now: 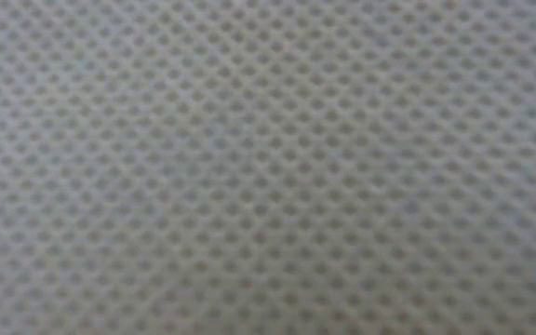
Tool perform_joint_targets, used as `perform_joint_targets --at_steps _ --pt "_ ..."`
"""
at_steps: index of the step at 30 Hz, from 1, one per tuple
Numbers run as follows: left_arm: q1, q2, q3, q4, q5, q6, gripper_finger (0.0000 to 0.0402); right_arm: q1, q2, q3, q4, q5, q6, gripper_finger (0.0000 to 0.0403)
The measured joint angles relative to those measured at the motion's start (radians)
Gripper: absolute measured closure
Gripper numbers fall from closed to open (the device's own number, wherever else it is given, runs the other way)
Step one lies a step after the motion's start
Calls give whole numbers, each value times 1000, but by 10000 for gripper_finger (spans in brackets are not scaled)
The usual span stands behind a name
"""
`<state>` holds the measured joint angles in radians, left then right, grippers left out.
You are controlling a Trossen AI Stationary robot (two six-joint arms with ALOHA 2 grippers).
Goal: Sort clothes
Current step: Put the white blouse into the blue laundry organizer
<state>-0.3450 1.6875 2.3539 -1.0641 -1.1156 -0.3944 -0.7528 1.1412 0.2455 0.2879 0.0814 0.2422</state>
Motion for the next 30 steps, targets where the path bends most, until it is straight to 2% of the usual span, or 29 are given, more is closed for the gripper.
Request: perform_joint_targets --at_steps 10,14,17,22,30 --pt "0 2 0 -8 0 -15 169 0 3 3 -11 -3 60 394" --pt "0 2 0 -9 0 -15 169 2 -23 6 -35 -56 112 393" --pt "0 2 0 -9 0 -14 169 8 -67 50 -131 -65 95 389" --pt "0 2 0 -13 0 -13 169 9 -111 189 -393 -2 33 368" --pt "0 3 0 -56 0 -8 169 9 -154 338 -579 19 -4 326"
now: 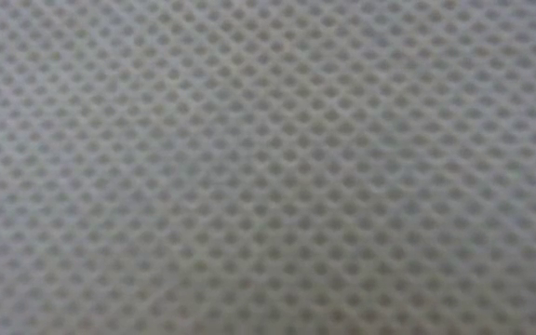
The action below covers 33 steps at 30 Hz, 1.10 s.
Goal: Sort clothes
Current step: Put the white blouse into the blue laundry organizer
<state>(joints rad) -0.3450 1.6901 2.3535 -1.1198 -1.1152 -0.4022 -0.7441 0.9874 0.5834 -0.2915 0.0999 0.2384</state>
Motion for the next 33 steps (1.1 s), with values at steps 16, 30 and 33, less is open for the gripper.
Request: perform_joint_targets --at_steps 16,30,33 --pt "0 0 0 -74 93 20 169 1 -126 214 -350 12 21 269" --pt "-2 0 0 -100 94 49 169 13 -316 353 -422 -83 108 248" --pt "-2 0 0 -104 94 45 169 15 -346 371 -432 -77 138 257"
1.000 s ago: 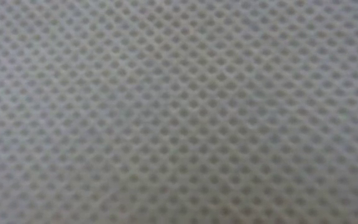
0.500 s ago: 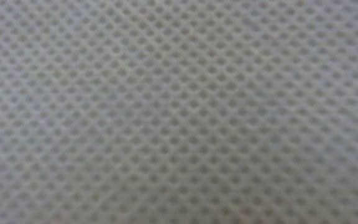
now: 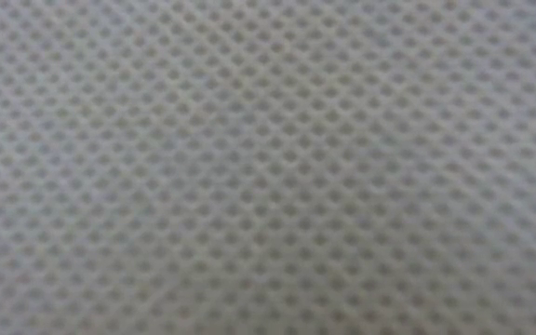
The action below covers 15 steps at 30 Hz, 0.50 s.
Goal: Sort clothes
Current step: Put the white blouse into the blue laundry organizer
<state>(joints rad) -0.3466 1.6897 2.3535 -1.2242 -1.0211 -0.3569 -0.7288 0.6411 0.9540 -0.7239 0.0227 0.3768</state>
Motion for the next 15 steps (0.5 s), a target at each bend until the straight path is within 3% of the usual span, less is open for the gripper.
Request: perform_joint_targets --at_steps 4,10,15 --pt "0 3 0 3 0 -1 169 0 15 -5 24 -24 29 289" --pt "2 11 0 4 -1 -23 169 0 142 -12 223 -51 15 382" --pt "2 11 0 4 -6 -48 169 -10 324 28 268 -63 20 392"
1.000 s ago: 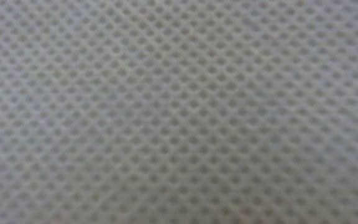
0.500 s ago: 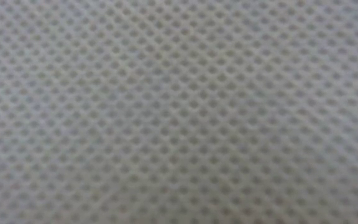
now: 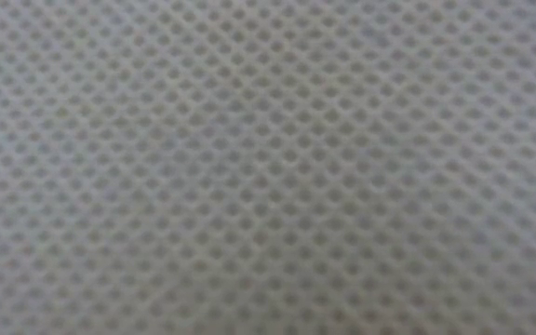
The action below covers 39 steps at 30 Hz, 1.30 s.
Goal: Sort clothes
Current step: Put the white blouse into the blue laundry organizer
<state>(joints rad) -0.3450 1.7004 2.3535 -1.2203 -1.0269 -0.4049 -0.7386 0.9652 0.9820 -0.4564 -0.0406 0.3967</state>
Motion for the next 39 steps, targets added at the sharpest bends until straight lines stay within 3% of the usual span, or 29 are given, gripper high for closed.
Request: perform_joint_targets --at_steps 5,12,17,25,39 --pt "0 0 0 0 -1 -8 169 0 183 101 -100 -7 49 393" --pt "0 0 0 -2 -2 -16 169 -10 382 280 -370 58 8 393" --pt "0 0 0 -11 -2 -17 169 -12 454 332 -525 178 -48 393" --pt "0 0 0 -23 -3 -27 169 -14 445 318 -567 303 -109 393" --pt "0 0 0 -62 -3 -78 169 -62 442 67 -385 223 -137 394"
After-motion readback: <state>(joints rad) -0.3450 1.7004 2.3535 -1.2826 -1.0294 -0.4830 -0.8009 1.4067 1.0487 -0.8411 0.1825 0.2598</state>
